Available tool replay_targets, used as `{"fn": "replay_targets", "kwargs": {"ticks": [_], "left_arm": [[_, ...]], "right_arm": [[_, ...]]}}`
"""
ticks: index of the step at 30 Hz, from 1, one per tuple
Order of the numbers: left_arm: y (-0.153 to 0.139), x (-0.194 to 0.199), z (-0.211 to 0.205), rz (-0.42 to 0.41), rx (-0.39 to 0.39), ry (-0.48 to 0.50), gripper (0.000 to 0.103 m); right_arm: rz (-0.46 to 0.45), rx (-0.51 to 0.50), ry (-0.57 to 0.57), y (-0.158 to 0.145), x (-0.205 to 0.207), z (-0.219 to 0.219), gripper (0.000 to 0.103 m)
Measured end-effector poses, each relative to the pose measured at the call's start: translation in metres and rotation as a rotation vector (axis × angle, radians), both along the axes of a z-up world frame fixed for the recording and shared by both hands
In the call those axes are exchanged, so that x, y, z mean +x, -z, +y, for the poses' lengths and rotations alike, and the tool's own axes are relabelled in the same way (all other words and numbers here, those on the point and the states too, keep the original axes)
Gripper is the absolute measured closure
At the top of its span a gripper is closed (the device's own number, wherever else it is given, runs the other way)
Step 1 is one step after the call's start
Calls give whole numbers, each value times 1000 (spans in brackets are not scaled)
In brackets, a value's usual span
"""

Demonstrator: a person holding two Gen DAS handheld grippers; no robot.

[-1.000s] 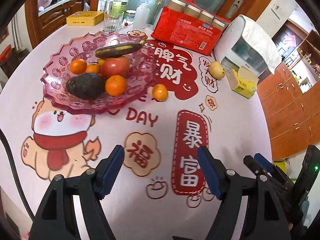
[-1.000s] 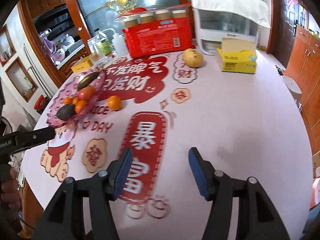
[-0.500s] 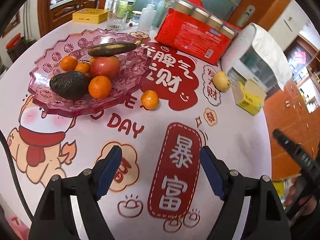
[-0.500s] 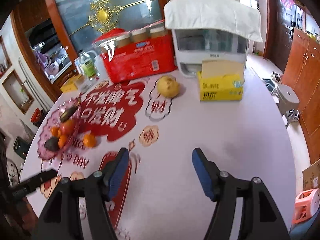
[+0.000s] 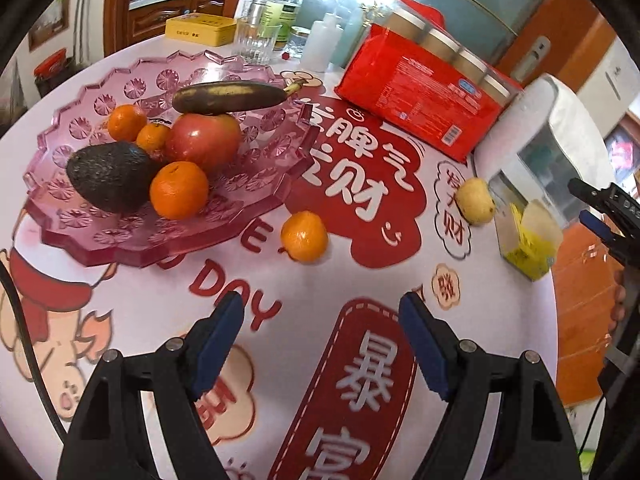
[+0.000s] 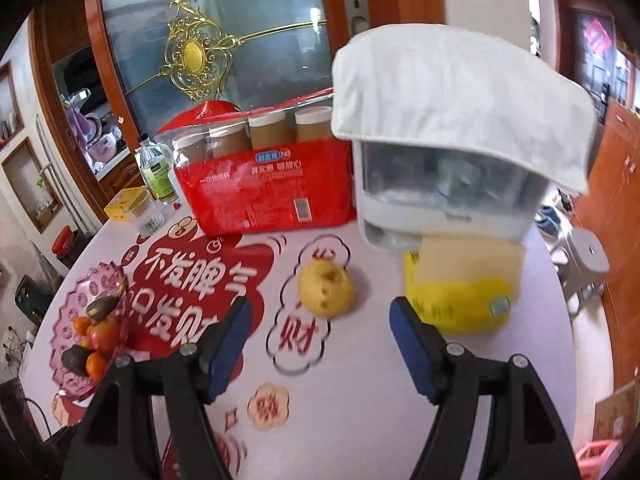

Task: Organize fruits
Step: 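Move the left tool to the loose mandarin while the right tool approaches the yellow pear, then grasp the loose mandarin with the left tool while the right tool grasps the yellow pear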

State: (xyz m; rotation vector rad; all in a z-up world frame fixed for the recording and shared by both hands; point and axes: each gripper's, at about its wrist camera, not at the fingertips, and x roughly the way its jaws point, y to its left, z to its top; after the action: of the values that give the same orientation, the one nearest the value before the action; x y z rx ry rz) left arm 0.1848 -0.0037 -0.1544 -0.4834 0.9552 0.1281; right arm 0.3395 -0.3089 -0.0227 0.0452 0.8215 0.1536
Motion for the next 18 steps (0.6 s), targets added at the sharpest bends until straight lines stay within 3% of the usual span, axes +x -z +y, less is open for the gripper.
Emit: {"fn": "replay_targets", "kwargs": {"ticks": [12, 18], "left_arm": [[39, 33, -3, -40, -48, -100, 24], [47, 44, -10, -77, -3, -120, 26]], "right_arm": [[-4, -50, -54, 69, 54, 19, 31], [-10, -82, -47, 99, 65, 19, 31]]}}
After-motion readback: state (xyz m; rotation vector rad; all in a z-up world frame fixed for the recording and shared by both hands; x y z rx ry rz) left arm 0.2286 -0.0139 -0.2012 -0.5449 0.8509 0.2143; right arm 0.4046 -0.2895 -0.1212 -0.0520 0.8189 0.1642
